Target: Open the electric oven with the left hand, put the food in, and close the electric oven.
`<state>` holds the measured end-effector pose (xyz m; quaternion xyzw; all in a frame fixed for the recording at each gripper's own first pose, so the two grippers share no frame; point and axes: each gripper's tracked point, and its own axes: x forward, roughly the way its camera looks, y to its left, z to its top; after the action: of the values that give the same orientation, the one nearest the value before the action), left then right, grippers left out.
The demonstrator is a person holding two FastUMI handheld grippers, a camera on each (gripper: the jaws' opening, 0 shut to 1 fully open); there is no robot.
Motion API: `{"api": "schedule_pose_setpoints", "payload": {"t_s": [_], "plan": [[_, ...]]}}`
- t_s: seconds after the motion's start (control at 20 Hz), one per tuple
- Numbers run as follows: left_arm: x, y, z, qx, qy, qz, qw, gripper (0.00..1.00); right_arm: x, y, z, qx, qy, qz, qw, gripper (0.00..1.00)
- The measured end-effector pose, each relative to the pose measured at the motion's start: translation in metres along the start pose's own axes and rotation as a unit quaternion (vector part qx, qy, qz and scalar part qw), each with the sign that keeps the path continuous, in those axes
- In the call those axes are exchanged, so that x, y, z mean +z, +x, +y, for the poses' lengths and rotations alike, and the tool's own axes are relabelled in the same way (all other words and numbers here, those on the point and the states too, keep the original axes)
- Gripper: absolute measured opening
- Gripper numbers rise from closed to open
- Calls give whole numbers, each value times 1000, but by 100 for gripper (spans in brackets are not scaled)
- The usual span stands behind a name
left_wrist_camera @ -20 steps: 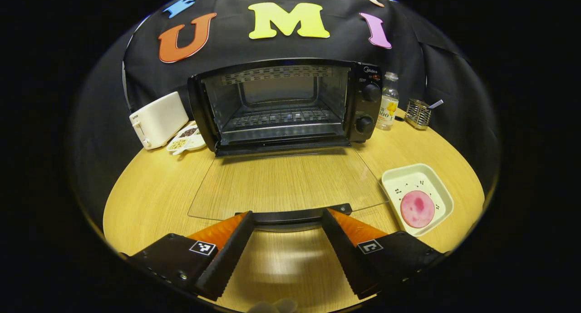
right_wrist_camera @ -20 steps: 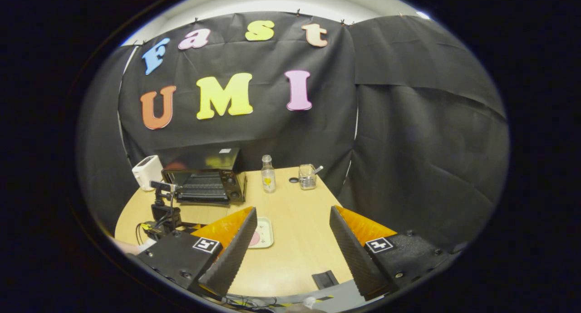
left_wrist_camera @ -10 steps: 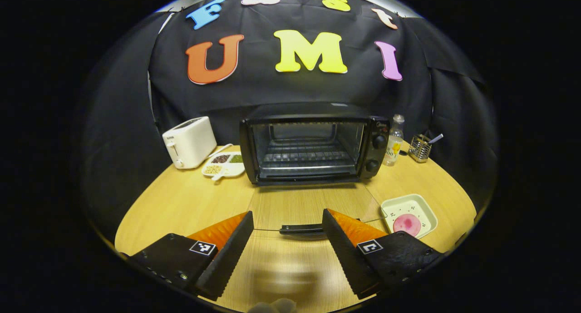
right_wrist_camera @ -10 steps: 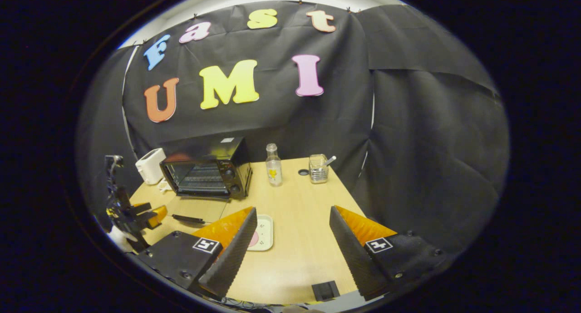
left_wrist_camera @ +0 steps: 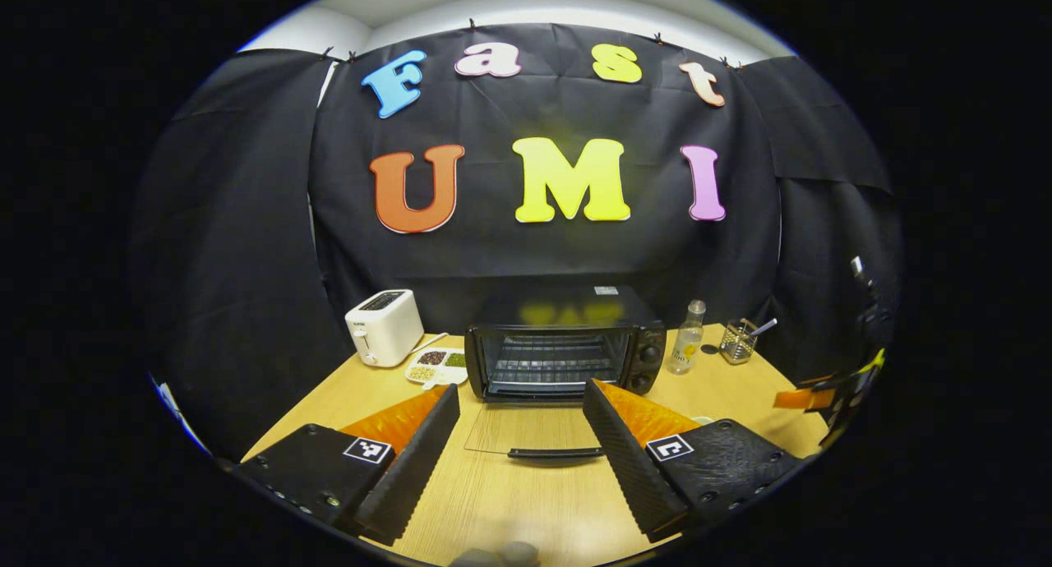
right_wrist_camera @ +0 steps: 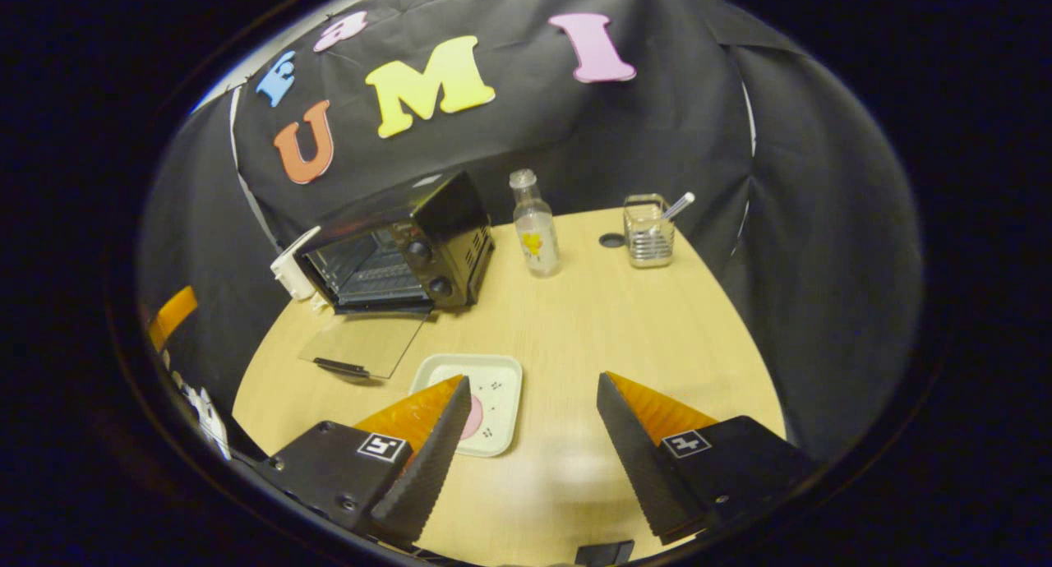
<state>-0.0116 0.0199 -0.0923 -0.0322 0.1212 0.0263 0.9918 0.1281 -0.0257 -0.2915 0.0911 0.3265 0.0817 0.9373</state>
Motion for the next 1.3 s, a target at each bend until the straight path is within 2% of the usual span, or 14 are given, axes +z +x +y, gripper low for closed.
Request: {"api": "schedule_pose_setpoints", "payload": {"t_s": [0.2,0.25,0.4,0.45,0.5,0.55,0.6,0.65,0.7,0.85,0.9,1.05,1.2,1.3], "plan": [[18,-32,-8,30,14,-18,999,97,-17,55,-2,48,36,64,996,92],[18,-38,-10,37,11,-15,999,96,-21,66,-1,57,43,80,994,87],[24,-54,-20,44,-13,-9,999,97,-36,95,3,74,62,123,988,80],[25,-56,-19,49,-17,-7,999,97,-43,102,5,76,68,136,985,68],[25,-57,-19,53,-20,-6,998,96,-48,108,6,74,74,152,983,72],[27,-57,-18,59,-22,-5,998,97,-52,112,7,75,82,166,980,58],[28,-57,-19,62,-25,-5,998,97,-55,115,12,83,91,178,976,54],[30,-56,-18,67,-27,-6,997,97,-57,118,15,86,99,189,973,46],[31,-56,-18,70,-28,-6,997,97,-59,122,16,88,102,198,971,48],[30,-53,-19,77,-34,-5,996,97,-58,126,18,82,96,223,967,27],[29,-51,-19,79,-36,-4,996,97,-59,125,15,78,93,233,965,24],[26,-45,-19,83,-44,0,996,97,-59,124,10,85,100,273,953,4],[27,-38,-21,84,-50,-1,995,97,-58,124,10,122,142,297,936,4],[27,-34,-22,83,-50,1,995,97,-57,123,8,152,152,299,930,4]]}}
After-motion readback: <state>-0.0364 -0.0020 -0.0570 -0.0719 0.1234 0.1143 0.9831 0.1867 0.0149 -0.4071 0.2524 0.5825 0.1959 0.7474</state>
